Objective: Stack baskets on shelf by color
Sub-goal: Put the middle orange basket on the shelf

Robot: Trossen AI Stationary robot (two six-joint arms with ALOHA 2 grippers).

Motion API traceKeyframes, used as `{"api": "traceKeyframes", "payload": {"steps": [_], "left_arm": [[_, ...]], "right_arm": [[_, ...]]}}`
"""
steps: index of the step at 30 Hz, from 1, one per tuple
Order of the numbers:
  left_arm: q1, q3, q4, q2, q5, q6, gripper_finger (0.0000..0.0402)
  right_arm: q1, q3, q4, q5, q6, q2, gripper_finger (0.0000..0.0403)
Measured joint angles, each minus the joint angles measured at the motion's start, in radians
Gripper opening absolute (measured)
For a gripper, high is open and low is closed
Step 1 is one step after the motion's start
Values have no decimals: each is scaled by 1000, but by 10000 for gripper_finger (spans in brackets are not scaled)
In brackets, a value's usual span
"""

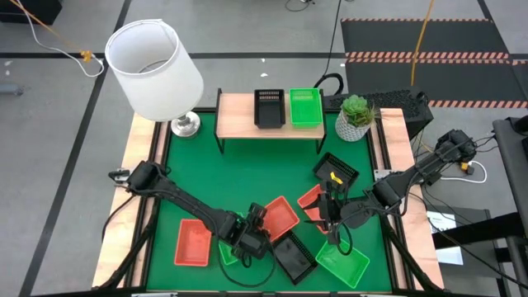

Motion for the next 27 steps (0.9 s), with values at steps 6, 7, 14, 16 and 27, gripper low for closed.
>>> {"api": "traceKeyframes", "payload": {"steps": [6, 7, 14, 16, 27], "left_arm": [[4, -32, 25, 0, 26, 29, 153], [5, -38, 35, 0, 29, 30, 151], [-2, -40, 79, 0, 30, 55, 152], [-6, -40, 88, 0, 30, 67, 155], [28, -40, 86, 9, 54, 131, 107]], "right_arm": [[0, 0, 0, 0, -2, 0, 167], [0, 0, 0, -1, -3, 0, 167], [0, 0, 0, -1, -2, 0, 167], [0, 0, 0, -1, -2, 0, 167], [0, 0, 0, -1, -2, 0, 167]]}}
